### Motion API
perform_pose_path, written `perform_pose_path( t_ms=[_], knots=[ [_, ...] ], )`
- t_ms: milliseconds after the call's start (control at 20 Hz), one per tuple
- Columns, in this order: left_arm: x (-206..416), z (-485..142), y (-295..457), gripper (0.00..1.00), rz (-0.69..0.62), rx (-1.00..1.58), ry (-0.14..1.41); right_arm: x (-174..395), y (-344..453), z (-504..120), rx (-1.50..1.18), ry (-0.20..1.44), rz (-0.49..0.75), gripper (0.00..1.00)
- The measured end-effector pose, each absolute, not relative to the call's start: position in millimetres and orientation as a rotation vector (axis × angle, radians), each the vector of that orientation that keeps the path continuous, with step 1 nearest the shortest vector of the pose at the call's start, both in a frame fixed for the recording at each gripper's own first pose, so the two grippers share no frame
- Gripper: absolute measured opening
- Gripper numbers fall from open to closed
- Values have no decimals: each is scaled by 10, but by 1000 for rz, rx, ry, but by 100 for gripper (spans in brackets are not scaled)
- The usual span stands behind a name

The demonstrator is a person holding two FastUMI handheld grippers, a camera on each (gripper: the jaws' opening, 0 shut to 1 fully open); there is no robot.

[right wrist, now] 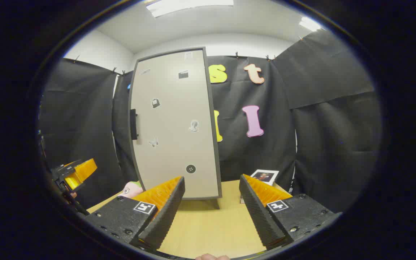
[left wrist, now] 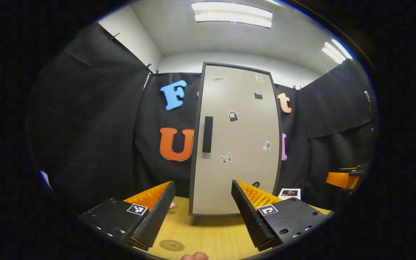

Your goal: Open the cabinet door with the right hand, grasp the bottle in the cabinet with the left hand and place it on the coaster, then close the cabinet door with the right hand.

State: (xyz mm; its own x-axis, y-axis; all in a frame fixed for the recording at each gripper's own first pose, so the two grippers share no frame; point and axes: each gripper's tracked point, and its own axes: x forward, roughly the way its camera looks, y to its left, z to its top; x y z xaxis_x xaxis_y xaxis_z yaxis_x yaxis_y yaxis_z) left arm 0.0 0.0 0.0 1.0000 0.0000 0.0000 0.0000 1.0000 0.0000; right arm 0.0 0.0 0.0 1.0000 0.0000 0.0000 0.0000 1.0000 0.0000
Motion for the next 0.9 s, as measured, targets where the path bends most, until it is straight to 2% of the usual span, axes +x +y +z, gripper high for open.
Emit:
perform_pose_path(
  t_ms=[150,200,500,550,600,900],
  knots=[
    [9,-19,30,95,3,2,9,-2,16,9,-3,-8,-2,92],
    [4,-19,33,95,2,0,11,-5,25,19,-2,-10,0,97],
    [35,3,65,95,6,13,9,1,23,17,-9,-9,-1,97],
    [46,9,60,95,6,14,8,8,19,21,-8,-12,-3,92],
    [55,1,61,95,9,14,8,4,22,26,-9,-12,-4,97],
    [50,-13,81,95,17,37,10,18,82,30,-22,-5,17,97]
  ],
)
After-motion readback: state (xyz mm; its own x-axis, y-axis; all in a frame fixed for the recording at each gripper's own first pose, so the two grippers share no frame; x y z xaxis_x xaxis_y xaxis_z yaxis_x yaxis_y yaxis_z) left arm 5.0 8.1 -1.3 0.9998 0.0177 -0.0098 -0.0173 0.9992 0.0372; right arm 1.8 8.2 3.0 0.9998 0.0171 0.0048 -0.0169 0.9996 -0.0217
